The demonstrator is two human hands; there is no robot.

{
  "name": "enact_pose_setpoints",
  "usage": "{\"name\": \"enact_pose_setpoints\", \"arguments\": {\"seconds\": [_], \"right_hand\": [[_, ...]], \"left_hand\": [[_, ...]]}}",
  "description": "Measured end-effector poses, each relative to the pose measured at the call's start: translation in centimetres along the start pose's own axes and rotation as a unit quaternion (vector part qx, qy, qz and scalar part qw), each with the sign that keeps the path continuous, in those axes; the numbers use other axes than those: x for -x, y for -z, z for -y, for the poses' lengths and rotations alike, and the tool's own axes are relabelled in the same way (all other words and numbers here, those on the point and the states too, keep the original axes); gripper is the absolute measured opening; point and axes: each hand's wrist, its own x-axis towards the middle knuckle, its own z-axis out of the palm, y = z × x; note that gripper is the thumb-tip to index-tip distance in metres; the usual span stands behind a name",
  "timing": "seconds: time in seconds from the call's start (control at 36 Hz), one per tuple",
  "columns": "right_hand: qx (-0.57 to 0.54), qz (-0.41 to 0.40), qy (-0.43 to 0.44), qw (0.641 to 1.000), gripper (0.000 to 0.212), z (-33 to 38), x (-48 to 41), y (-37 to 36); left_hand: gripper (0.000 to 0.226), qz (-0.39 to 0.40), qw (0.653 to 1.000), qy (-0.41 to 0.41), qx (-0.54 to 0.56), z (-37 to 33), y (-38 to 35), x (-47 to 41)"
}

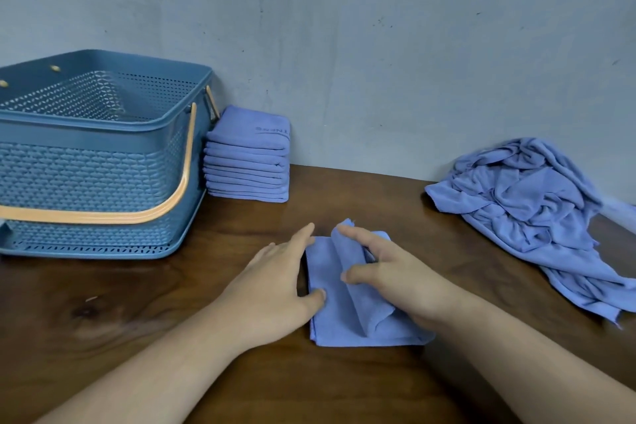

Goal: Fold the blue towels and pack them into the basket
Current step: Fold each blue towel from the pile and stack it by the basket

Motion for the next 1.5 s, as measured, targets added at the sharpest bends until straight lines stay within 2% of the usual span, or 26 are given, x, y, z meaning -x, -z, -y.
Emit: {"name": "enact_pose_setpoints", "arguments": {"seconds": [0.11, 0.17, 0.22, 0.31, 0.39, 0.5, 0.56, 0.64, 0.69, 0.78, 0.83, 0.89, 1.0, 1.08, 1.17, 1.22, 1.31, 1.5], "right_hand": [[-0.19, 0.056, 0.03, 0.98, 0.05, 0.9, 1.1, 0.7], [-0.219, 0.019, 0.064, 0.974, 0.04, 1.1, 1.4, 1.6], [-0.153, -0.058, 0.111, 0.98, 0.041, 0.1, 1.0, 2.4], [0.065, -0.13, 0.185, 0.972, 0.057, -2.3, 0.1, 3.6], [0.222, -0.124, 0.199, 0.947, 0.053, -4.3, -0.7, 4.5], [0.285, -0.091, 0.228, 0.927, 0.032, -5.5, -1.0, 3.6], [0.319, -0.079, 0.21, 0.921, 0.039, -5.2, -0.7, 3.1], [0.379, -0.036, 0.165, 0.91, 0.071, -4.2, 0.0, 2.2], [0.415, -0.006, 0.144, 0.898, 0.088, -3.6, 0.5, 1.5], [0.438, 0.02, 0.119, 0.891, 0.097, -3.4, 0.7, 0.8], [0.431, 0.027, 0.113, 0.895, 0.099, -3.3, 0.6, 0.8], [0.423, 0.028, 0.119, 0.898, 0.096, -3.4, 0.5, 0.8], [0.403, 0.042, 0.129, 0.905, 0.098, -4.1, 0.3, 1.2], [0.357, 0.07, 0.127, 0.923, 0.106, -4.4, 0.3, 2.1], [0.303, 0.065, 0.132, 0.941, 0.097, -4.9, 0.3, 3.1], [0.294, 0.025, 0.12, 0.948, 0.085, -5.5, 0.2, 3.7], [0.335, -0.008, 0.082, 0.939, 0.076, -6.1, -0.2, 4.8], [0.375, 0.011, 0.034, 0.926, 0.089, -6.6, -0.5, 5.7]], "left_hand": [[0.103, -0.008, 1.0, 0.005, 0.02, -0.1, 0.2, 0.0], [0.097, -0.014, 0.999, 0.008, 0.036, -0.2, 0.3, 0.0], [0.088, -0.016, 0.999, 0.008, 0.033, -0.3, 0.3, 0.0], [0.079, -0.012, 1.0, -0.001, 0.002, -0.3, 0.3, 0.1], [0.071, -0.009, 1.0, -0.002, -0.022, -0.3, 0.1, 0.1], [0.065, -0.024, 0.999, -0.01, -0.04, 0.1, -0.4, -0.3], [0.065, -0.027, 0.998, -0.019, -0.049, 0.2, -0.5, -0.5], [0.065, -0.043, 0.998, -0.02, -0.031, 0.4, -0.6, -0.7], [0.064, -0.081, 0.996, -0.022, 0.013, 0.3, -0.3, -0.6], [0.054, -0.124, 0.987, -0.079, 0.062, -0.7, 0.3, 0.0], [0.043, -0.099, 0.983, -0.153, 0.031, -1.6, 0.0, 0.5], [0.043, -0.05, 0.981, -0.182, -0.038, -2.2, -0.8, 0.7], [0.07, 0.02, 0.986, -0.099, -0.132, -2.0, -1.4, 0.4], [0.072, 0.038, 0.977, -0.06, -0.203, -1.8, -1.4, 0.5], [0.077, 0.035, 0.97, -0.032, -0.24, -2.1, -1.5, 0.6], [0.076, 0.038, 0.969, -0.015, -0.243, -2.2, -1.5, 0.7], [0.076, 0.045, 0.97, -0.008, -0.237, -2.3, -1.4, 0.7], [0.074, 0.048, 0.974, -0.008, -0.222, -2.2, -1.4, 0.7]]}}
